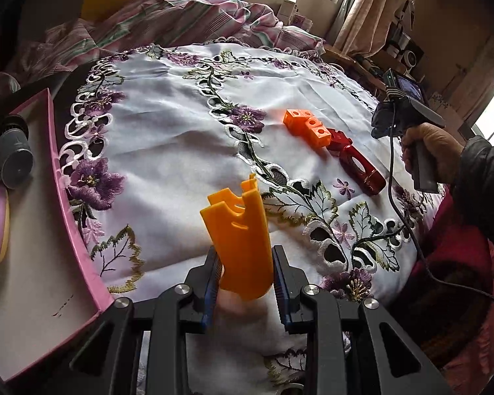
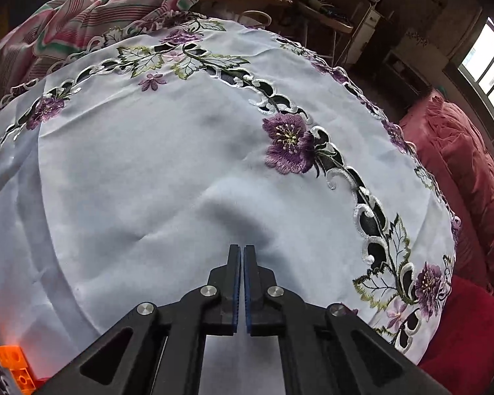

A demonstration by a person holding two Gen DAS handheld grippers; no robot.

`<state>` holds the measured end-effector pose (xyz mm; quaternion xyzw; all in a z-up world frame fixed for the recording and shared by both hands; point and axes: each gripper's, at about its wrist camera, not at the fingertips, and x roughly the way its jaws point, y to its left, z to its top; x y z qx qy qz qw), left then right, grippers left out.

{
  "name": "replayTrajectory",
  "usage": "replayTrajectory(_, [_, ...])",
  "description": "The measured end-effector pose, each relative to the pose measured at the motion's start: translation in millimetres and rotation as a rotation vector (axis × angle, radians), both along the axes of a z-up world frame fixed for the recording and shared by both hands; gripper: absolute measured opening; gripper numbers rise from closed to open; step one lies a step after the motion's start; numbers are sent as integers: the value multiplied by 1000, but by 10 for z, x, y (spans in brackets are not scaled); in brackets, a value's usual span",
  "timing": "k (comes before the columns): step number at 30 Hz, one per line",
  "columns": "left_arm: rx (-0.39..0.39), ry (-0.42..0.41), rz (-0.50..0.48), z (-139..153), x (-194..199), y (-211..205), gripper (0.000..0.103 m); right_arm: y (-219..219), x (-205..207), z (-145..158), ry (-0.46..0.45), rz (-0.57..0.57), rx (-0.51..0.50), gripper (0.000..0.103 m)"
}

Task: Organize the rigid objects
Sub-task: 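Open the right tool and grasp the red cylinder on the cloth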

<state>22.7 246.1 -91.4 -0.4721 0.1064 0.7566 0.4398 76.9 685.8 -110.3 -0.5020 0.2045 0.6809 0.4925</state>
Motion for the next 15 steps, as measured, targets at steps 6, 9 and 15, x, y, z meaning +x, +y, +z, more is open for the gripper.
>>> replayTrajectory(6, [14,23,-3,94,18,-77,30,171,210,92,138,-120,-24,2])
replayTrajectory(9, [27,37,-5,156,28,-102,30,129,313,178,233,-149,-82,2])
replayTrajectory(15, [51,44,-10,230,58,-87,30,-339,147,426,285,74,-157,14])
